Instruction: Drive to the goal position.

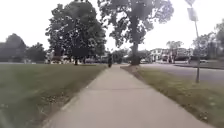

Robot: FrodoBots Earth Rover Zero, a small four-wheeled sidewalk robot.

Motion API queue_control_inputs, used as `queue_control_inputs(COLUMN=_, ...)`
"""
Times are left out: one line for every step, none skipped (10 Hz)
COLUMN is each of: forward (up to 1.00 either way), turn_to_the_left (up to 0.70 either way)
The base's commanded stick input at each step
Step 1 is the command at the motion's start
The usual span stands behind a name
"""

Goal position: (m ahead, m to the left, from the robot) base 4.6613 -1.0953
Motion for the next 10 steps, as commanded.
queue_control_inputs(forward=1.00, turn_to_the_left=0.00)
queue_control_inputs(forward=1.00, turn_to_the_left=0.00)
queue_control_inputs(forward=1.00, turn_to_the_left=0.00)
queue_control_inputs(forward=1.00, turn_to_the_left=0.00)
queue_control_inputs(forward=1.00, turn_to_the_left=0.00)
queue_control_inputs(forward=1.00, turn_to_the_left=0.00)
queue_control_inputs(forward=0.71, turn_to_the_left=0.00)
queue_control_inputs(forward=0.00, turn_to_the_left=0.00)
queue_control_inputs(forward=0.00, turn_to_the_left=0.00)
queue_control_inputs(forward=0.00, turn_to_the_left=0.00)
